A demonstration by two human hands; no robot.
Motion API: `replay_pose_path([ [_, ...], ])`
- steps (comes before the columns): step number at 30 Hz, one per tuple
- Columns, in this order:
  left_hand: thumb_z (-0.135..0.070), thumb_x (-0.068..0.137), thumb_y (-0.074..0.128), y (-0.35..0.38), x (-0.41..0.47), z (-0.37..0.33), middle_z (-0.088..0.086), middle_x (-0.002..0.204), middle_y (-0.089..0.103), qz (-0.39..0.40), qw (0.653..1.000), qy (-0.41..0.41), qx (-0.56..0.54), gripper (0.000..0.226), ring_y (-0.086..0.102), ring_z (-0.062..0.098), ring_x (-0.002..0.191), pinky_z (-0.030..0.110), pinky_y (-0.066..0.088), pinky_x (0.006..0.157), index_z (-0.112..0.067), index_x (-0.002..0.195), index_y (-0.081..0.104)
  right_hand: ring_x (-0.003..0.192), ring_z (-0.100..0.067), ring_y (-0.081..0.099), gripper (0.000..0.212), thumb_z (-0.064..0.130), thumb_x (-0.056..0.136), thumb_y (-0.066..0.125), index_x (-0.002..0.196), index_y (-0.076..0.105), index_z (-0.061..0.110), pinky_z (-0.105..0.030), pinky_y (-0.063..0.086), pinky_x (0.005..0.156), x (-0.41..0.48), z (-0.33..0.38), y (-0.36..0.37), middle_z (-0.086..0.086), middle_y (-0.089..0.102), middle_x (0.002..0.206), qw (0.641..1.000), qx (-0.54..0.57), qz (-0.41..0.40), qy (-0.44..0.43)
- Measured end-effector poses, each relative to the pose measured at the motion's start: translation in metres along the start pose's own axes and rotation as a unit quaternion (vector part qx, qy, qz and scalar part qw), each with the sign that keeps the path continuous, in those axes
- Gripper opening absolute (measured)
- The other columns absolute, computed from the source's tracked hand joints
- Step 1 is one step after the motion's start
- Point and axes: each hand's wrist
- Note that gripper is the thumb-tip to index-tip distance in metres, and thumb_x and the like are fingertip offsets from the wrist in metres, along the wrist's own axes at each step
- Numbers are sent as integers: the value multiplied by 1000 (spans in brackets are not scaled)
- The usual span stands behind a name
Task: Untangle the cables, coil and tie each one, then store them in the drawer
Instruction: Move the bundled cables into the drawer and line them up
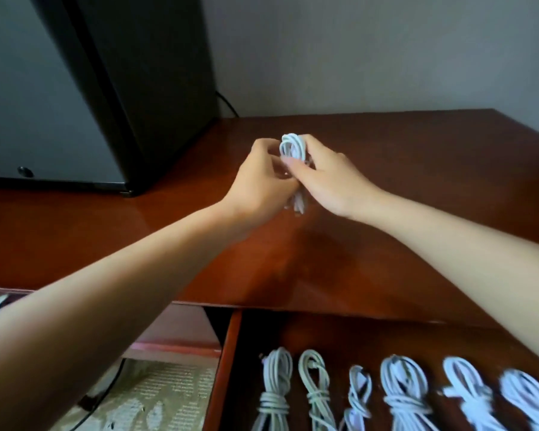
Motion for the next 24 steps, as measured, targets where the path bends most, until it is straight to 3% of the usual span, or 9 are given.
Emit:
replay_pose_path([
  [2,1,84,61,15,-10,-9,4,78,66,30,999,17,20,41,67,17,64,32,57,64,-7,119,42,50,-10,65,12,25,98,51,106,55,17,-25,54,55,-17,-2,-16,5,66,56,1000,2,-3,6],
  [4,-4,82,66,29,-16,-16,-1,79,66,56,996,33,69,38,68,13,70,31,57,68,-8,112,43,51,-11,65,8,25,96,54,102,57,21,-34,57,60,-34,-7,-32,1,67,62,999,-37,1,3],
  [6,-10,78,72,41,-20,-22,-2,88,65,89,988,46,121,42,67,10,79,33,57,75,-9,109,44,58,-16,68,11,26,94,59,105,57,23,-31,56,59,-55,-12,-47,0,69,68,999,-50,11,8],
  [9,-17,74,78,63,-28,-33,3,97,66,155,977,40,141,47,66,18,88,43,56,81,-10,107,45,83,-13,64,23,31,88,67,110,59,30,-23,46,69,-86,-21,-74,6,69,91,990,-142,1,5],
  [14,-27,75,78,105,-49,-46,-4,97,61,233,947,89,203,45,61,15,92,25,47,74,-12,107,49,93,-14,59,43,50,74,66,113,52,40,-35,50,80,-139,-30,-118,3,66,98,971,-231,45,48],
  [17,-33,81,72,123,-68,-52,-5,103,57,288,907,149,267,44,53,13,96,15,36,70,-15,114,48,75,-3,53,47,61,67,65,105,45,43,-36,50,71,-175,-27,-140,5,62,84,958,-269,74,65],
  [19,-36,86,66,133,-82,-55,-1,123,51,331,868,197,314,54,45,16,114,16,31,87,-17,130,42,58,-9,47,45,60,67,69,99,44,40,-35,44,60,-199,-28,-155,2,57,70,947,-295,104,76],
  [22,-47,92,52,144,-100,-55,-4,158,11,387,793,226,412,77,10,13,143,23,12,113,-25,152,9,59,-17,47,47,59,68,70,98,41,40,-31,38,54,-232,-35,-171,-3,54,69,910,-361,164,117],
  [24,-54,93,43,149,-106,-55,-10,159,-12,405,758,224,459,82,-10,10,145,28,1,116,-28,152,-9,62,-18,49,47,61,69,69,98,37,42,-29,35,53,-250,-43,-180,-1,53,69,878,-412,196,146],
])
Point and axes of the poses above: each hand's wrist, its own x-axis towards the middle knuckle, its own y-axis out of the palm, z = x × y
